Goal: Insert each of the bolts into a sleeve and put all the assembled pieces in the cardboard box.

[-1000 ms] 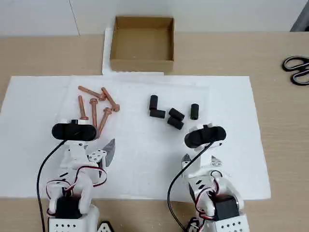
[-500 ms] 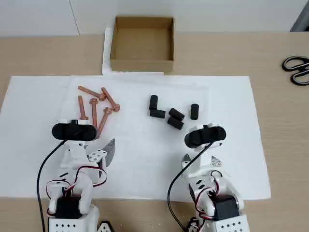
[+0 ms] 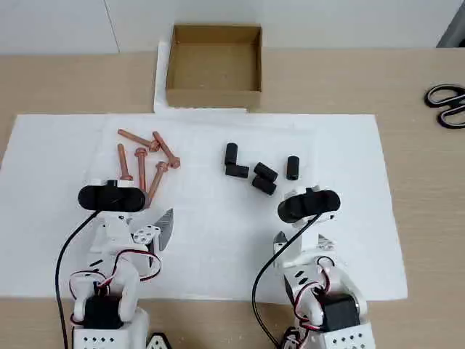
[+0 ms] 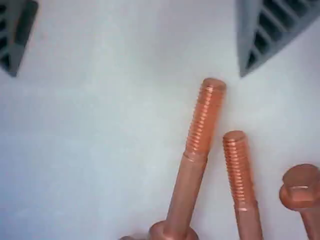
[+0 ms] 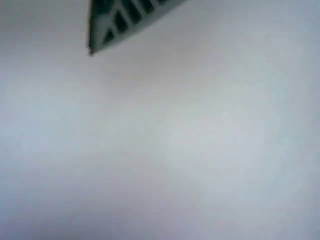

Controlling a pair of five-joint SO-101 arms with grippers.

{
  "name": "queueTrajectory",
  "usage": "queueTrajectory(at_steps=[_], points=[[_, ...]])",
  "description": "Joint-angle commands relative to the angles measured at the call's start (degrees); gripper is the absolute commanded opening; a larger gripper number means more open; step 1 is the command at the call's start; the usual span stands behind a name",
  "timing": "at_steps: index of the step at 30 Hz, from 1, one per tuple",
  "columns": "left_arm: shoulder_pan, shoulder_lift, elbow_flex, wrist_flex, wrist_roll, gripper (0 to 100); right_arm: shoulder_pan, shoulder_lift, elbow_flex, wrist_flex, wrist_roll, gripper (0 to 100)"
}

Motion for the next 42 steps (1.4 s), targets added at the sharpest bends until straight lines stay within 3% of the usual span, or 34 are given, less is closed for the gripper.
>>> queueTrajectory(at_steps=[1, 19, 24, 30, 35, 42], points=[[-0.09, -0.53, -0.22, -0.53, 0.00, 27, 0.22, -0.40, -0.18, -1.01, 0.35, 19.9], [1.85, -0.62, -0.13, -1.23, 0.09, 27, 0.22, -0.40, -0.18, -0.92, 0.18, 19.9], [1.58, -0.53, 0.31, -2.90, -0.09, 27, 0.22, -0.40, -4.22, 4.53, 0.44, 19.9], [-4.84, -0.53, -9.27, 4.92, -0.62, 27, 1.36, -0.40, -20.57, 11.12, 0.53, 19.9], [-12.84, -0.44, -19.47, 8.53, -9.05, 27, 7.25, -0.40, -30.42, 10.59, 0.53, 19.9], [-17.85, 0.35, -34.95, 14.42, -10.11, 27, 17.27, -0.40, -35.69, -3.82, 0.62, 19.9]])
